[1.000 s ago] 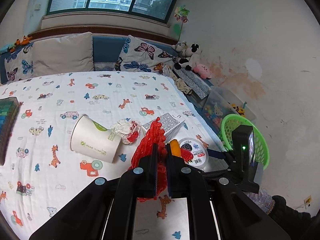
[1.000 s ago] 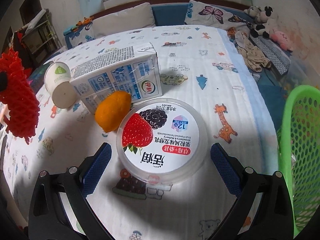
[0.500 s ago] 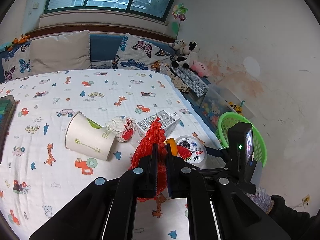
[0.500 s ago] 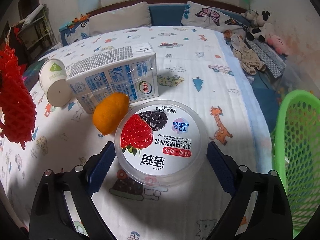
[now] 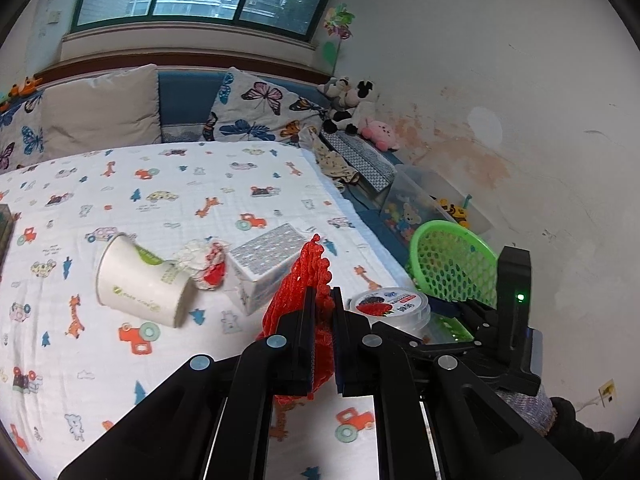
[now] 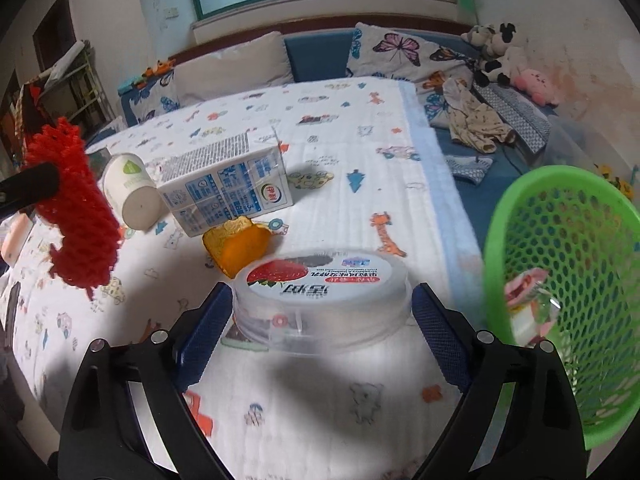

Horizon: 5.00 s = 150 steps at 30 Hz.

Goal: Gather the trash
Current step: 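Grasp the round clear yogurt tub with the right tool, then release the tub into the basket with the right tool while the left tool holds the scrubber, then lower the red scrubber into the basket and open the left tool, then grasp the white paper cup on the bed with the left tool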

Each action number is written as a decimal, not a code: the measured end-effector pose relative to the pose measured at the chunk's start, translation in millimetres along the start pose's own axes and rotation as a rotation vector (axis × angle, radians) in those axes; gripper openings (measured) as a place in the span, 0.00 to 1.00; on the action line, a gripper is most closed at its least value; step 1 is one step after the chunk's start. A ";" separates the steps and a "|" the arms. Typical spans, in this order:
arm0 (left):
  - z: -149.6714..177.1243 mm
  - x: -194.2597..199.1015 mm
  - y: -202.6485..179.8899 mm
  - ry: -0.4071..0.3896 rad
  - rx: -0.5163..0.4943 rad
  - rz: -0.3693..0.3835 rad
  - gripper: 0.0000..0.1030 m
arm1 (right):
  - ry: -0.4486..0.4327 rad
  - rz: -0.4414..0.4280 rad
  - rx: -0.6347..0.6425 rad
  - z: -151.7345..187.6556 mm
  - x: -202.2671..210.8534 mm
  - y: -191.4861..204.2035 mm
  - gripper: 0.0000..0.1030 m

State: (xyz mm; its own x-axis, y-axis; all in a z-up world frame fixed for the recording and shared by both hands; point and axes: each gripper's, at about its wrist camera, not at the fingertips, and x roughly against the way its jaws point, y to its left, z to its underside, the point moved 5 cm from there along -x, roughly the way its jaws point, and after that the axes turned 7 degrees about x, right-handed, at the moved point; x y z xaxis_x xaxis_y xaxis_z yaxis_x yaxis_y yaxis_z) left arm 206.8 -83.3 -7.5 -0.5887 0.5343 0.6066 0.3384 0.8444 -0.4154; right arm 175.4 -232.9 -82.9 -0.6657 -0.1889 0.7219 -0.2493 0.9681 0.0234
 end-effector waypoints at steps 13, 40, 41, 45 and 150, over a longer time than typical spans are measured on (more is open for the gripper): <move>-3.6 -18.5 -46.2 0.026 -0.048 0.049 0.07 | -0.065 0.006 -0.095 6.2 46.0 -44.0 0.76; 3.5 -21.3 -45.2 0.045 -0.036 0.046 0.07 | 0.060 0.056 0.018 47.5 11.3 -25.1 0.96; 4.0 -21.9 -44.6 0.047 -0.034 0.047 0.07 | 0.062 0.065 0.028 48.1 10.5 -24.3 0.96; 5.6 -23.9 -43.4 0.054 -0.029 0.051 0.07 | 0.088 0.084 0.021 53.2 3.7 -27.2 0.96; -17.4 -48.4 20.3 0.069 0.195 -0.213 0.42 | -0.102 0.057 -0.217 24.0 81.2 -95.5 0.93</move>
State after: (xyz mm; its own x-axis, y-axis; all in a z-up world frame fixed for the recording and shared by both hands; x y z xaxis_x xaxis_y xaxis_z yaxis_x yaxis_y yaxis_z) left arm 254.9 -91.3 -33.5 -0.5780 0.3527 0.7359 0.0610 0.9179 -0.3920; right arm 128.3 -344.7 -43.2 -0.7449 -0.1383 0.6527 -0.0599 0.9882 0.1411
